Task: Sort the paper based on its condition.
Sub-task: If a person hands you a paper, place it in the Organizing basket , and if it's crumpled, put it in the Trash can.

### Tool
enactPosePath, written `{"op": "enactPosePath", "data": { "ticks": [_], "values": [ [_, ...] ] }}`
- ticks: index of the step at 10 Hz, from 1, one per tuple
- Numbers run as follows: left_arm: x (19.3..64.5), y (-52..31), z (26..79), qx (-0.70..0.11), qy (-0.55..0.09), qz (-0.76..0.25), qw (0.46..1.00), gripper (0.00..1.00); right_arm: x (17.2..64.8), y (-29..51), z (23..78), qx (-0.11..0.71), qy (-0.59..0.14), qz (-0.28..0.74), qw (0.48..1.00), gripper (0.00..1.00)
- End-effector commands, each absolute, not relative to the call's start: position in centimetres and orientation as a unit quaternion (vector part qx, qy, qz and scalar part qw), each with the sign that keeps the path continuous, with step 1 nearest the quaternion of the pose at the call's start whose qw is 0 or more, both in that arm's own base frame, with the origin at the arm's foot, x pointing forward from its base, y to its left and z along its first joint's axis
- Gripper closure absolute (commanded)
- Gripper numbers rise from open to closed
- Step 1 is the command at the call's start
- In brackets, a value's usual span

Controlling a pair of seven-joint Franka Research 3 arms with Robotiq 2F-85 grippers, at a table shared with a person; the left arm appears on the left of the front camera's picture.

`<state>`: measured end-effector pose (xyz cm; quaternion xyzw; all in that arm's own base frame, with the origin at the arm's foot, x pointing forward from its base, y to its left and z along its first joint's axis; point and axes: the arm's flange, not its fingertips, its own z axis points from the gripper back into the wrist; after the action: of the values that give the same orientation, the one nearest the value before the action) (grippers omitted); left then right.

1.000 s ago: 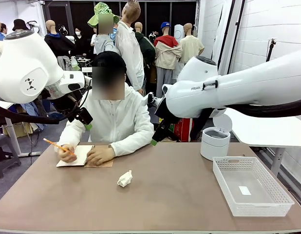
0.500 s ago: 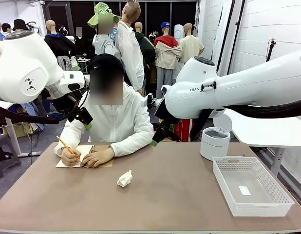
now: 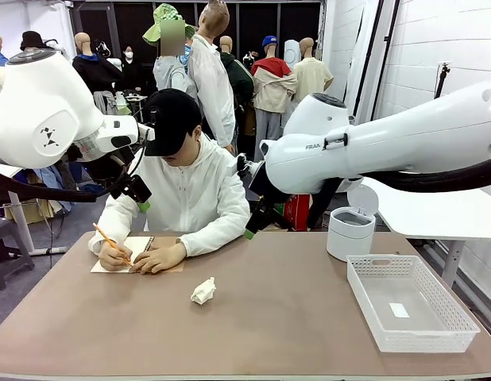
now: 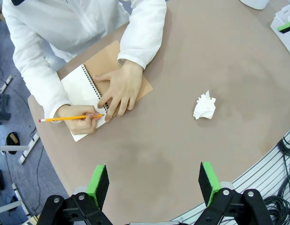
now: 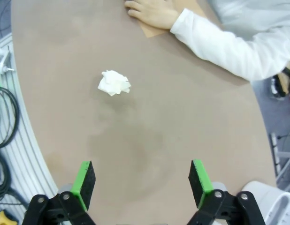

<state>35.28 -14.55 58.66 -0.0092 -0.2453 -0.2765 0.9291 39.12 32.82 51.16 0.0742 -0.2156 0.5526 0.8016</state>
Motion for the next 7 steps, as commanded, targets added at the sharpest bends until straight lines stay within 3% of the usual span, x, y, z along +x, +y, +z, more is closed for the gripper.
{"op": "enactPosePath", "data": {
  "ticks": [1, 7],
  "values": [
    [35.3, -14.4, 58.7, -0.011, -0.248, -0.275, 0.929, 0.00, 41.2, 35.9, 50.1, 0.067, -0.177, 0.589, 0.786, 0.00],
    [35.3, -14.4, 58.7, -0.011, -0.248, -0.275, 0.929, 0.00, 42.4, 43.0, 43.4, 0.059, -0.120, 0.668, 0.732, 0.00]
  ]
}}
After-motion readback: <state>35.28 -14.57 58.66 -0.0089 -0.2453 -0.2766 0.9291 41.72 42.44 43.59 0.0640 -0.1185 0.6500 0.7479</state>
